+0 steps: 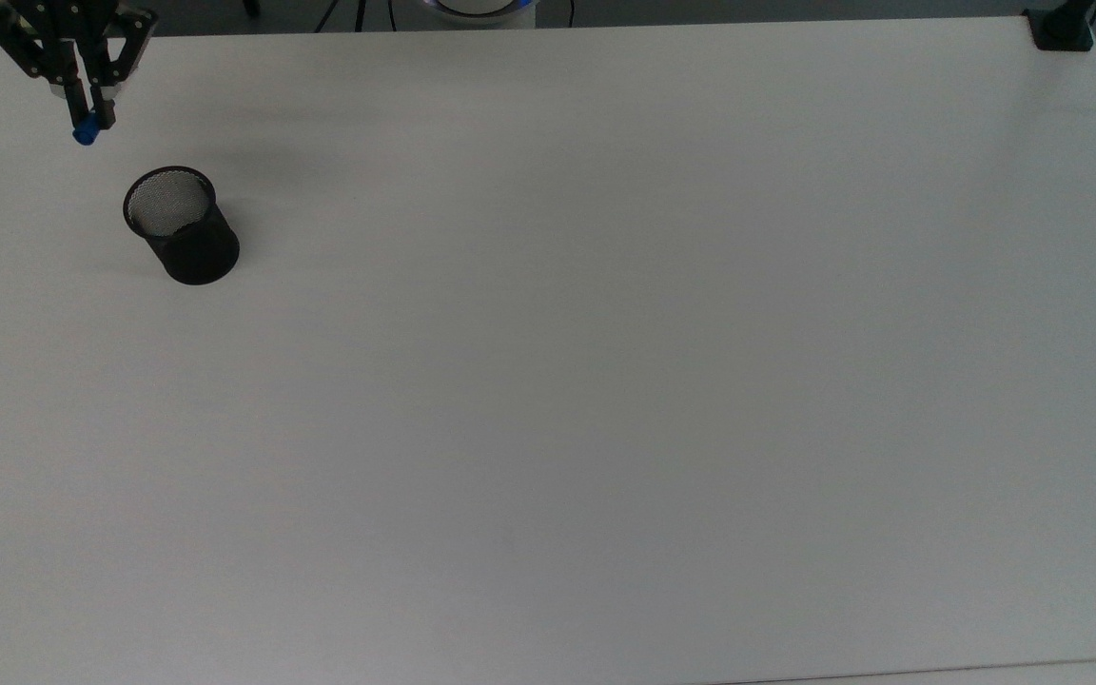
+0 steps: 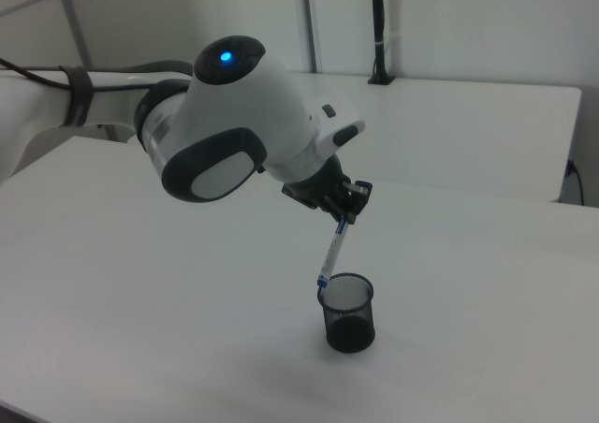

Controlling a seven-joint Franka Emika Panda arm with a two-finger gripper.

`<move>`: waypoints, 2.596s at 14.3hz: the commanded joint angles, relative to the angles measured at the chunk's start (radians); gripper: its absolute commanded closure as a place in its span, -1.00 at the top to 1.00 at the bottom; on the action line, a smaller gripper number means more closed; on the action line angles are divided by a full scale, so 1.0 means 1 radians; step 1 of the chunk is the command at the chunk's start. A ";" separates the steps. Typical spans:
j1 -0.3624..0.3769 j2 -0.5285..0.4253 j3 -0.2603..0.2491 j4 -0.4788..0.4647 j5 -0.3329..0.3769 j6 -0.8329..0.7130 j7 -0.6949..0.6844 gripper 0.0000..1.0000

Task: Insert the marker
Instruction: 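Hold the marker tilted above the pen cup rim, aligning it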

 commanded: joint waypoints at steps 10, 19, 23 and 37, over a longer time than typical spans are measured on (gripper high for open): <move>-0.001 -0.025 0.000 -0.029 0.028 0.006 -0.035 -0.84; -0.001 -0.023 -0.002 -0.027 0.028 0.005 -0.035 -0.84; -0.001 -0.022 -0.002 -0.027 0.028 0.005 -0.035 -0.84; 0.011 0.006 -0.002 -0.027 0.071 0.016 -0.032 -0.84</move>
